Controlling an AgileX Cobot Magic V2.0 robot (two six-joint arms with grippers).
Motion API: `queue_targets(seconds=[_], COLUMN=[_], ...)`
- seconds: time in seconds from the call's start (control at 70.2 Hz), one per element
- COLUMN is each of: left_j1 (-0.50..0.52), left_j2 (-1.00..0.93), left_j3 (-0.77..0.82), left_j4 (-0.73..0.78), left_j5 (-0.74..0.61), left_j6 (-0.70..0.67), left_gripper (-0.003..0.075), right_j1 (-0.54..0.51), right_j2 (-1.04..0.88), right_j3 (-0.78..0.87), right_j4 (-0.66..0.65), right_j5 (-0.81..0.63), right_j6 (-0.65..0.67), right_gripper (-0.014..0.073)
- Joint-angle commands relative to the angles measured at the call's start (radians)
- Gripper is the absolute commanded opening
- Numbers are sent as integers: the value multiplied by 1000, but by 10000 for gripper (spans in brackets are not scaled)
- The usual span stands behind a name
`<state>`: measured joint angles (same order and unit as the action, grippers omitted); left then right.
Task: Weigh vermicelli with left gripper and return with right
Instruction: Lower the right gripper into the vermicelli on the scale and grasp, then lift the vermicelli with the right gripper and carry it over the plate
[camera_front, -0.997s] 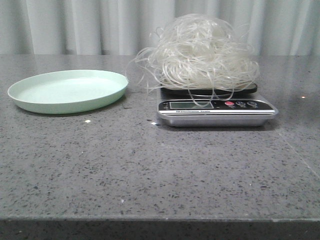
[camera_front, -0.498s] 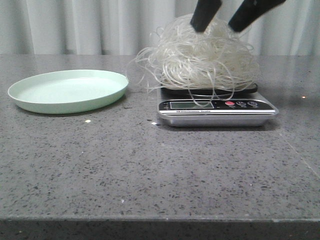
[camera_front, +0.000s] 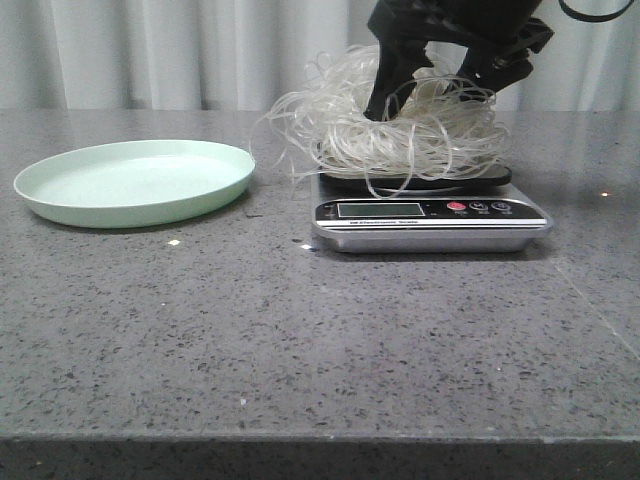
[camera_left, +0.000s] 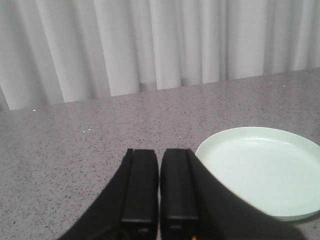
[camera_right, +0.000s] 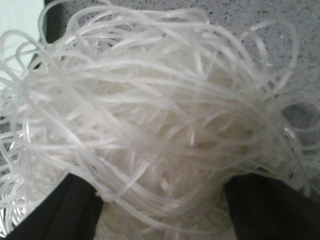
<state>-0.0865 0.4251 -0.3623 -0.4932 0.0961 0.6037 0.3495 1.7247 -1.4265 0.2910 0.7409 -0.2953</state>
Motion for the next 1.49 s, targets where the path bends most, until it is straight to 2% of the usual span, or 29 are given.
queue_targets(seconds=[0.0, 0.128, 0.185, 0.242, 0.598, 0.826, 1.025, 1.281, 1.481], left_j1=[-7, -7, -7, -7, -7, -7, -7, -7, -7], left_j2=[5, 5, 5, 5, 5, 5, 5, 5, 5], left_j3=[-28, -28, -28, -28, -28, -28, -28, -28, -28], left_j4=[-14, -14, -14, -14, -14, -14, -14, -14, -14], left_j5=[-69, -69, -69, -69, -69, -69, -69, -72, -72], left_j6=[0, 0, 0, 0, 0, 0, 0, 0, 0], left_gripper=[137, 137, 137, 137, 137, 137, 137, 137, 137], right_j1=[-1, -1, -1, -1, -1, -1, 23, 162, 273], right_j2=[-22, -25, -26, -30, -85, -137, -140, -107, -5], right_j3=[-20, -20, -20, -20, -93, -211, -362, -432, -444], right_j4=[12, 12, 13, 13, 13, 16, 83, 91, 91], right_j5=[-16, -7, -4, -4, 65, 121, 165, 24, -99], right_j6=[-12, -12, -12, -12, -12, -12, -12, -12, -11], right_gripper=[438, 196, 139, 160, 159, 152, 152, 152, 152])
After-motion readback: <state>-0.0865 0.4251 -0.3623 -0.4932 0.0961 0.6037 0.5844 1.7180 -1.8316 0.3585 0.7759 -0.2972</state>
